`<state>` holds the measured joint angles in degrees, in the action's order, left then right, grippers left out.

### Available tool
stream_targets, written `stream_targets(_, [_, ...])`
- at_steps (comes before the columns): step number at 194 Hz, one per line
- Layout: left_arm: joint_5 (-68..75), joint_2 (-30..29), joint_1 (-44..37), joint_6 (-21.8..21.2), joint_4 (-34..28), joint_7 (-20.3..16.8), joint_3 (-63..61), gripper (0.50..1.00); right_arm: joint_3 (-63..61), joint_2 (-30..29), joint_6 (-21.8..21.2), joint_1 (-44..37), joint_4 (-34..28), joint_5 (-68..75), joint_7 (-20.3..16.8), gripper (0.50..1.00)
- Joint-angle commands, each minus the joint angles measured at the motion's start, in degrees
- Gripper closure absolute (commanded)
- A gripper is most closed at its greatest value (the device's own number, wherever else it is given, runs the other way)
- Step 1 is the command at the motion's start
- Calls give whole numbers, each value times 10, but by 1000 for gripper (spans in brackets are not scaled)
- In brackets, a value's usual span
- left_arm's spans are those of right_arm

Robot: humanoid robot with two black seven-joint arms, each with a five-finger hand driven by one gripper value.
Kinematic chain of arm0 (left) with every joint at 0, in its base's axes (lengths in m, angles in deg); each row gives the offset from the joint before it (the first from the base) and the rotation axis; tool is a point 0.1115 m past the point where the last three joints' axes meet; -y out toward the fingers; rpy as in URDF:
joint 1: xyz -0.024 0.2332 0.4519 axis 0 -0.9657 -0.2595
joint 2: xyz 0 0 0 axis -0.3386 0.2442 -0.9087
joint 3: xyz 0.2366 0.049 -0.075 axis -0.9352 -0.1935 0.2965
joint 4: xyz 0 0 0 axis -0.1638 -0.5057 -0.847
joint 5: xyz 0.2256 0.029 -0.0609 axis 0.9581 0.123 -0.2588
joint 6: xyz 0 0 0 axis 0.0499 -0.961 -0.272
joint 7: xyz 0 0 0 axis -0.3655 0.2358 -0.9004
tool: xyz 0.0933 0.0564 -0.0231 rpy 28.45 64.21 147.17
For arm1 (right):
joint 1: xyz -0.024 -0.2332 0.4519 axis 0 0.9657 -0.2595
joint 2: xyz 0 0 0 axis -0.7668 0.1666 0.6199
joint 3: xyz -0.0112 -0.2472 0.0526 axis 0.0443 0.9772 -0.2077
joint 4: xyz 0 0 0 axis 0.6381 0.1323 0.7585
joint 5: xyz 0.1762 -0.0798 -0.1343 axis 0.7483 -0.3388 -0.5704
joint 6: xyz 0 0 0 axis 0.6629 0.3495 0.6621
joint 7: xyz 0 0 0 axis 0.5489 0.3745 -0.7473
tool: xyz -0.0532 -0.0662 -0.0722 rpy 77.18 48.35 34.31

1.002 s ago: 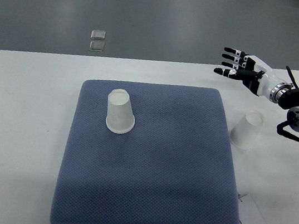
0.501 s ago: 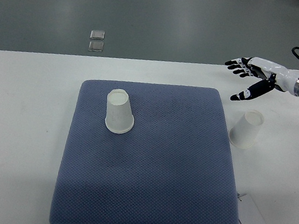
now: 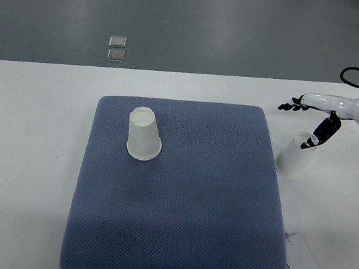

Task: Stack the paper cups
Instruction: 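Close the right hand fingers around the white paper cup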

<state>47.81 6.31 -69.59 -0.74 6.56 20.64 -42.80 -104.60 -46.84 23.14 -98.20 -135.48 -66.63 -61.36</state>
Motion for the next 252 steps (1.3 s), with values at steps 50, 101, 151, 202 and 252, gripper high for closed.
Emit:
stream_targets(50, [0, 0, 0, 0, -1, 0, 0, 500, 31, -6, 14, 3, 15, -53, 0, 587])
stream_targets(101, [0, 0, 0, 0, 0, 0, 0, 500, 53, -11, 34, 3, 30, -60, 1, 609])
stream_targets(151, [0, 0, 0, 0, 0, -1, 0, 500, 66, -18, 46, 8, 43, -60, 7, 671])
stream_targets(202, [0, 0, 0, 0, 0, 0, 0, 500, 66, -20, 46, 12, 48, -60, 13, 718])
stream_targets(252, [0, 0, 0, 0, 0, 0, 0, 500, 67, -19, 46, 12, 48, -60, 14, 789])
